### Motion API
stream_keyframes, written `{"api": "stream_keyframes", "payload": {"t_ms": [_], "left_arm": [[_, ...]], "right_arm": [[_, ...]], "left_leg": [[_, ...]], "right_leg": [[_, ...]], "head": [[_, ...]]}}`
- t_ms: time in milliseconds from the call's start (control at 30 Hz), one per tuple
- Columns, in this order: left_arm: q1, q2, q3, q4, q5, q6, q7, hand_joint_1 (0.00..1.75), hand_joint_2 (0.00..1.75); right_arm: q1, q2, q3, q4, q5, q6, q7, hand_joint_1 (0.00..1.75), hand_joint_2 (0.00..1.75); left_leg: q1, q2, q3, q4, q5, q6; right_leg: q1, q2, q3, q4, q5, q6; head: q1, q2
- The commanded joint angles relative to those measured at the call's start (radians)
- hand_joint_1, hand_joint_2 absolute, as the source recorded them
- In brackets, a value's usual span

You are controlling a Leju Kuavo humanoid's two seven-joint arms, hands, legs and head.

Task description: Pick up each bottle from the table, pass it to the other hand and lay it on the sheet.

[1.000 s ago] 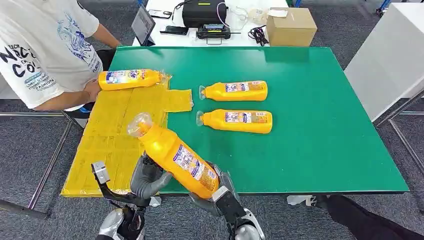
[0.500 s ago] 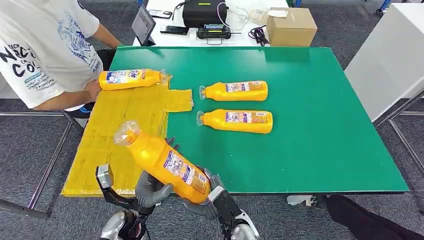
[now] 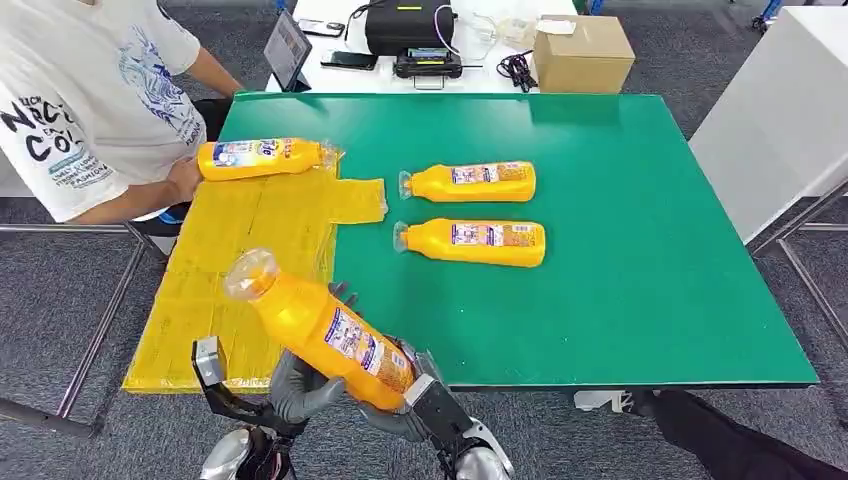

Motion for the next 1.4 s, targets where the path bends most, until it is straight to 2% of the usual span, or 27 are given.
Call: {"api": "stream_keyframes", "payload": {"t_ms": [33,67,100,133,167,667,767,867,900,933,967,1400], "left_arm": [[-0.032,0.012,-0.034,0.067,-0.017,0.010,0.006,0.80,1.75],[-0.032,0.010,-0.032,0.068,-0.018,0.013,0.006,1.06,1.75],[-0.036,0.010,-0.031,0.072,-0.020,0.016,0.008,1.45,1.75],[-0.040,0.010,-0.031,0.077,-0.022,0.016,0.009,1.54,1.75],[-0.044,0.009,-0.031,0.083,-0.018,0.009,0.009,1.75,1.75],[-0.038,0.004,-0.017,0.076,-0.007,0.005,0.006,1.75,1.75],[-0.034,0.001,0.007,0.066,-0.005,0.026,0.006,1.75,1.75],[-0.027,0.005,0.036,0.037,-0.006,0.048,0.002,1.75,1.75],[-0.027,0.008,0.042,0.027,-0.008,0.050,0.000,1.75,1.75],[-0.027,0.010,0.056,0.014,-0.010,0.057,-0.001,1.75,1.75],[-0.025,0.011,0.070,-0.002,-0.022,0.074,-0.006,1.75,1.75],[-0.019,0.009,0.078,-0.017,-0.025,0.078,-0.002,1.75,1.75]], "right_arm": [[-0.059,-0.016,0.073,0.133,0.024,0.016,0.007,1.75,1.75],[-0.061,-0.018,0.078,0.137,0.029,0.018,0.008,1.75,1.75],[-0.064,-0.020,0.084,0.142,0.036,0.021,0.009,1.75,1.75],[-0.067,-0.023,0.092,0.149,0.045,0.026,0.012,1.75,1.75],[-0.069,-0.023,0.094,0.157,0.049,0.026,0.013,1.75,1.75],[-0.073,-0.021,0.100,0.183,0.064,0.017,0.016,1.75,1.75],[-0.066,-0.026,0.097,0.173,0.078,-0.008,0.030,1.71,1.75],[-0.056,-0.032,0.083,0.143,0.089,-0.037,0.034,1.75,1.75],[-0.053,-0.034,0.075,0.130,0.085,-0.040,0.036,1.62,1.75],[-0.049,-0.037,0.060,0.106,0.091,-0.067,0.049,1.12,1.75],[-0.044,-0.036,0.045,0.083,0.098,-0.090,0.061,0.03,1.75],[-0.040,-0.038,0.042,0.059,0.102,-0.087,0.076,0.03,1.75]], "left_leg": [[0.001,0.001,0.002,-0.001,-0.001,-0.001],[0.001,0.001,0.004,-0.001,-0.001,-0.002],[0.001,0.000,0.003,-0.001,-0.001,-0.001],[0.002,0.001,0.005,0.000,-0.002,-0.002],[0.001,0.001,0.004,-0.001,-0.001,-0.002],[0.001,0.000,0.004,-0.001,-0.001,-0.002],[0.001,0.000,0.003,-0.001,-0.001,-0.001],[0.001,0.000,0.003,0.000,-0.001,-0.002],[0.002,0.000,0.004,0.000,-0.002,-0.002],[0.001,0.000,0.003,0.000,-0.001,-0.001],[0.002,0.000,0.004,0.000,-0.002,-0.002],[0.001,0.000,0.003,0.000,-0.001,-0.002]], "right_leg": [[0.001,0.000,0.002,-0.001,0.000,-0.001],[0.001,0.000,0.004,-0.001,-0.001,-0.002],[0.001,0.000,0.003,-0.001,-0.001,-0.002],[0.002,0.000,0.005,-0.001,-0.002,-0.003],[0.002,0.000,0.005,-0.002,-0.001,-0.002],[0.001,-0.001,0.004,-0.001,-0.001,-0.002],[0.001,-0.001,0.004,-0.001,-0.001,-0.002],[0.002,-0.001,0.003,-0.001,-0.001,-0.002],[0.002,-0.001,0.004,-0.001,-0.002,-0.002],[0.001,-0.001,0.003,-0.001,-0.001,-0.002],[0.002,-0.001,0.005,-0.001,-0.002,-0.003],[0.001,-0.001,0.003,-0.001,-0.001,-0.002]], "head": [[0.000,0.000],[0.000,0.000],[0.000,0.000],[0.000,0.000],[0.000,0.000],[0.000,0.000],[0.000,0.000],[0.000,0.000],[0.000,0.000],[0.000,0.000],[0.000,0.000],[0.000,0.000]]}}
